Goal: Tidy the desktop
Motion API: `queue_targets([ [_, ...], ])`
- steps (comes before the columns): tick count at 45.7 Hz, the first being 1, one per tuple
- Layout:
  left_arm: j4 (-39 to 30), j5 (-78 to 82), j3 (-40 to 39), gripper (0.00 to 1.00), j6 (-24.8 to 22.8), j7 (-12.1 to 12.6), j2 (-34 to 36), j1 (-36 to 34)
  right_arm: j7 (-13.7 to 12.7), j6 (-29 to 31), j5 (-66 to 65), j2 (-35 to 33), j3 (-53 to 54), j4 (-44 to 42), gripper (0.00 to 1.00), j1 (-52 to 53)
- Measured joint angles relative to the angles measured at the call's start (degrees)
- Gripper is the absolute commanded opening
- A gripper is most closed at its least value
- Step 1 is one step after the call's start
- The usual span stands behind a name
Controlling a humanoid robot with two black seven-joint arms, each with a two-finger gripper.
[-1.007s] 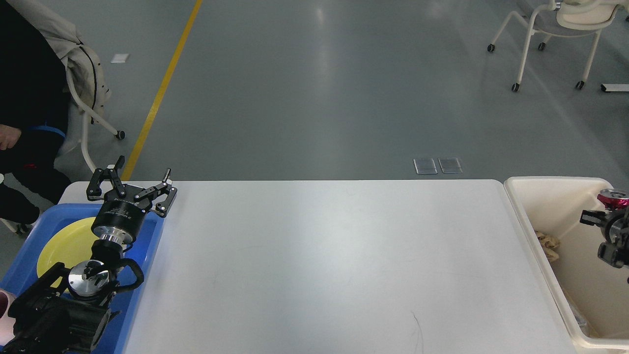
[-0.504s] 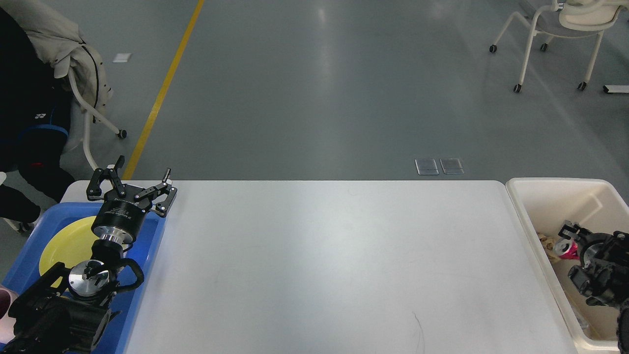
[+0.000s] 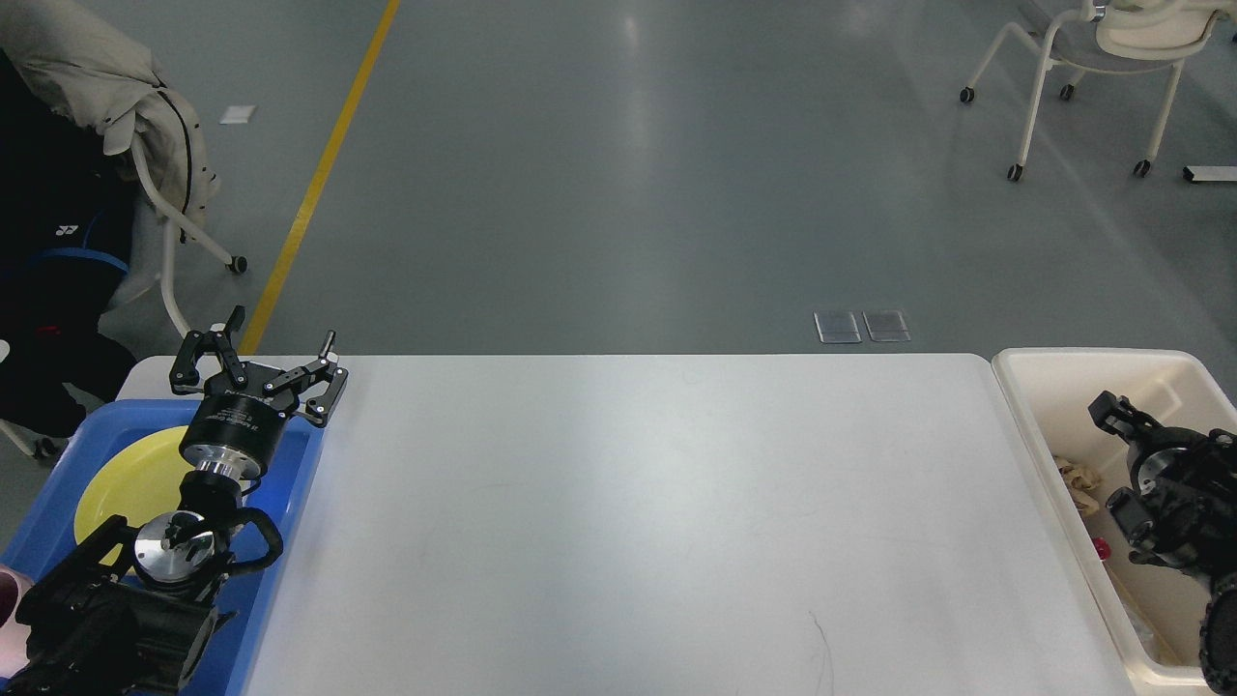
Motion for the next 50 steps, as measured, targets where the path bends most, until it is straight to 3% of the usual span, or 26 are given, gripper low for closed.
queue_targets([
  [19, 0.0, 0.0, 0.0, 0.97, 0.0, 0.0, 0.0, 0.0, 0.1, 0.9, 0.3, -2.2, 43.5, 1.7, 1.00, 13.4],
  [25, 0.0, 0.0, 0.0, 0.97, 0.0, 0.0, 0.0, 0.0, 0.3, 0.9, 0.4, -3.3, 56.0, 5.9, 1.00, 15.7],
  [33, 0.0, 0.0, -0.1, 0.97, 0.0, 0.0, 0.0, 0.0, 0.7, 1.2, 0.3, -6.2, 80.9, 14.2, 1.00, 16.5],
  [41, 0.0, 0.0, -0.1, 0.97, 0.0, 0.0, 0.0, 0.0, 0.7, 3.4, 0.3, -10.2, 88.3, 24.5, 1.00, 14.6],
  [50, 0.0, 0.0, -0.1, 0.97, 0.0, 0.0, 0.0, 0.0, 2.0, 14.3, 0.2, -11.7, 96.8, 29.5, 1.00, 8.1],
])
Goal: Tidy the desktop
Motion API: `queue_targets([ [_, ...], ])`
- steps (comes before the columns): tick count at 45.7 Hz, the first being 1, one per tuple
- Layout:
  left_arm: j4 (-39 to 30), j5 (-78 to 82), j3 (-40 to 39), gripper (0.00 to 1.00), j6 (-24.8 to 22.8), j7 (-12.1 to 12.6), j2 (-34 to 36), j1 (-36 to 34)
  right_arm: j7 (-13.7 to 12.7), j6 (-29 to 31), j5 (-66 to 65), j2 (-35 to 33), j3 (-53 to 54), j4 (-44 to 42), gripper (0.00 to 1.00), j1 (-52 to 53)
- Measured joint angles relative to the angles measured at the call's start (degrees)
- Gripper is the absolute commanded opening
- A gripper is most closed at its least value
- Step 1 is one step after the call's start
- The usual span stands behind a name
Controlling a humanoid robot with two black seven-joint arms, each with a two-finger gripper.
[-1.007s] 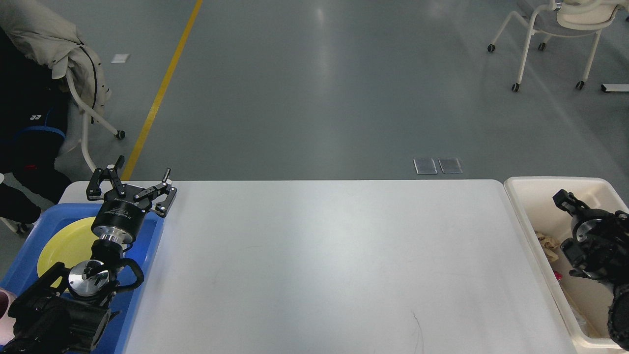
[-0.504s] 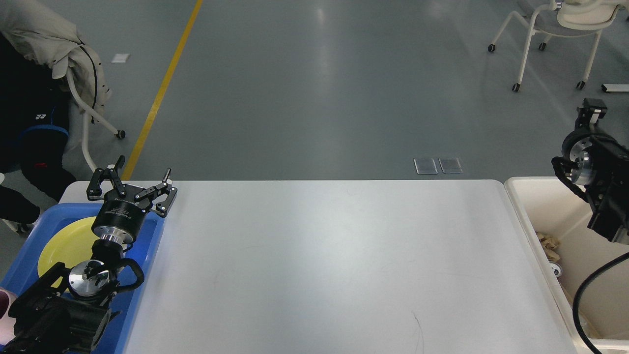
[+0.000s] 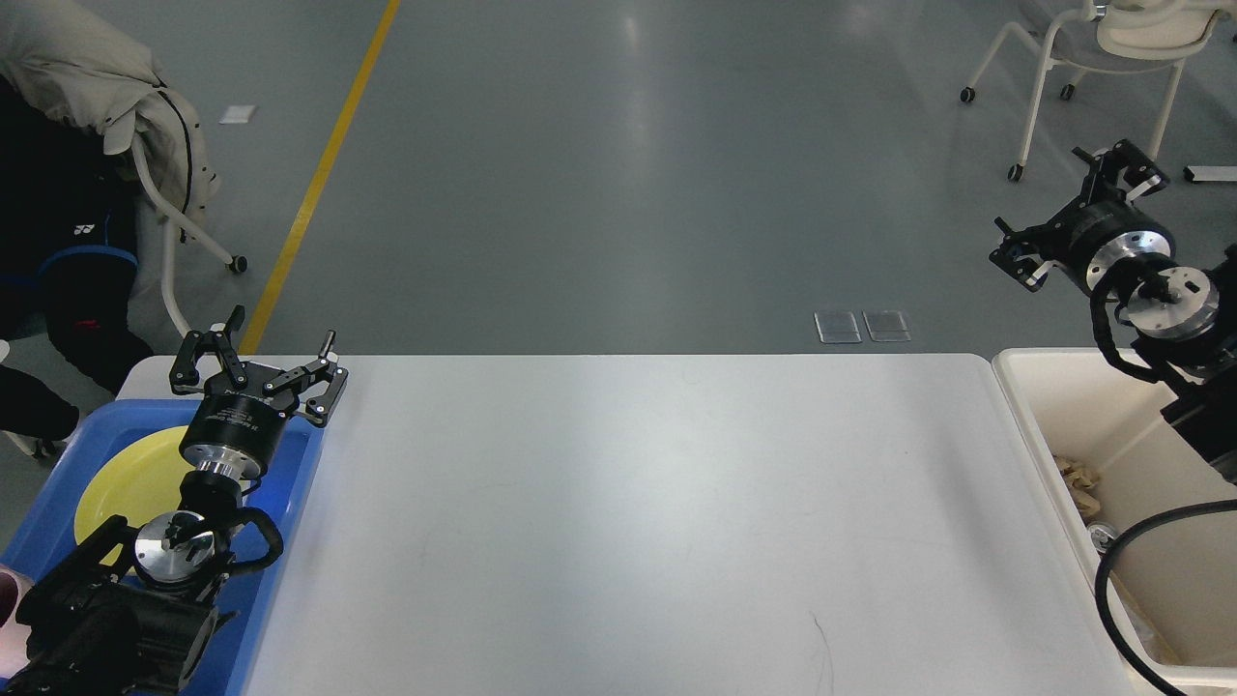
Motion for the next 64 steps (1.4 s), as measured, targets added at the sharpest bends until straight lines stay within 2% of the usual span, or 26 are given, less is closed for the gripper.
queue_targets([
  [4, 0.0, 0.0, 0.0, 0.97, 0.0, 0.0, 0.0, 0.0, 2.2, 5.7, -0.1, 1.2, 2.0, 0.3, 1.00, -3.0],
  [12, 0.0, 0.0, 0.0, 0.97, 0.0, 0.0, 0.0, 0.0, 10.0, 18.5, -1.1, 5.1, 1.9, 0.3, 1.00, -8.4],
  [15, 0.0, 0.0, 0.0, 0.97, 0.0, 0.0, 0.0, 0.0, 12.4, 21.1, -2.6, 6.7, 1.1, 0.2, 1.00, -9.7],
  [18, 0.0, 0.0, 0.1, 0.97, 0.0, 0.0, 0.0, 0.0, 14.8, 22.1, -5.6, 7.8, 0.1, 0.2, 1.00, -10.3],
  [26, 0.0, 0.0, 0.1, 0.97, 0.0, 0.0, -0.1, 0.0, 23.5, 22.4, -19.9, 8.7, -5.1, -0.1, 1.00, -12.4],
  [30, 0.0, 0.0, 0.1, 0.97, 0.0, 0.0, -0.1, 0.0, 25.9, 22.1, -22.2, 8.8, -6.1, -0.3, 1.00, -13.9],
  [36, 0.0, 0.0, 0.1, 0.97, 0.0, 0.0, -0.1, 0.0, 26.6, 21.4, -22.5, 8.8, -4.9, -0.4, 1.00, -16.1],
  [64, 0.0, 0.0, 0.1, 0.97, 0.0, 0.0, 0.0, 0.0, 26.5, 19.2, -13.3, 12.1, -3.2, -3.5, 1.00, -17.1],
])
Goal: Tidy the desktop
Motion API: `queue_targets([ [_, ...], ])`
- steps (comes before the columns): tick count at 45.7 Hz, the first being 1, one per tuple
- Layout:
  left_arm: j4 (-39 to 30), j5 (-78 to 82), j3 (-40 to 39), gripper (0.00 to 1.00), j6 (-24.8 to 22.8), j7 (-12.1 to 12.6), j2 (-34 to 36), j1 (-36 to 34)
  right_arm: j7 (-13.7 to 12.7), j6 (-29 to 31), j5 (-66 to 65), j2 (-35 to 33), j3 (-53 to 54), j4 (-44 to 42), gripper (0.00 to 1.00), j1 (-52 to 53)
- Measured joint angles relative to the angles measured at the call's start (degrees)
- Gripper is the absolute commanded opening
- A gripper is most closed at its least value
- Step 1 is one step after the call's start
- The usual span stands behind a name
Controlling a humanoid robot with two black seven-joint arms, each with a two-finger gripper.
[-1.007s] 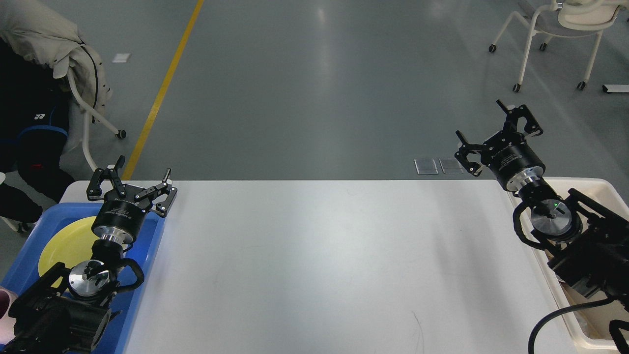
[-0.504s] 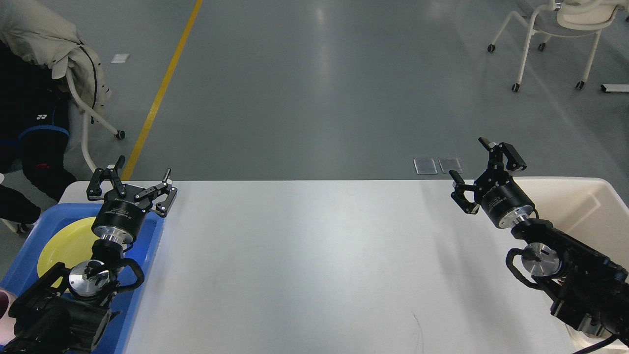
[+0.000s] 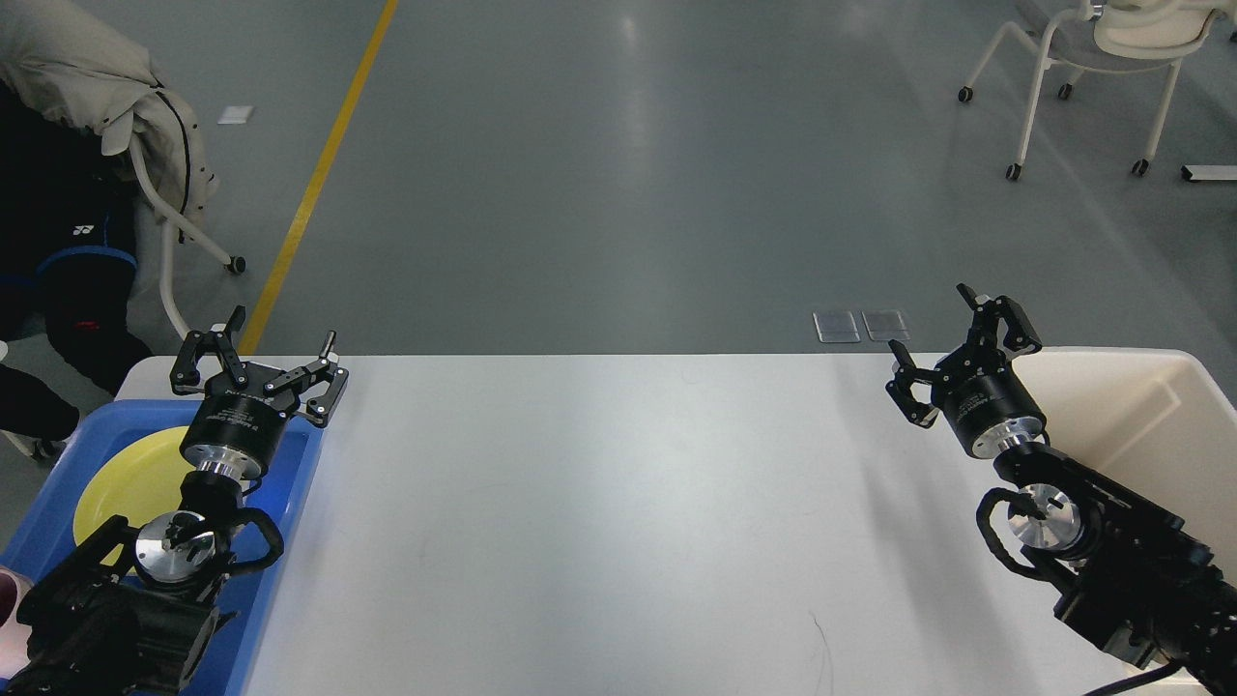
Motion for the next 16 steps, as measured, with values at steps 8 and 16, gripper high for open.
queue_targets([
  [8, 0.0, 0.0, 0.0, 0.97, 0.0, 0.0, 0.0, 0.0, 0.0, -4.6, 0.0, 0.0, 0.0, -0.1, 1.00, 1.3],
  [16, 0.0, 0.0, 0.0, 0.97, 0.0, 0.0, 0.0, 0.0, 0.0, -6.4, 0.0, 0.6, 0.1, -0.1, 1.00, 1.5],
])
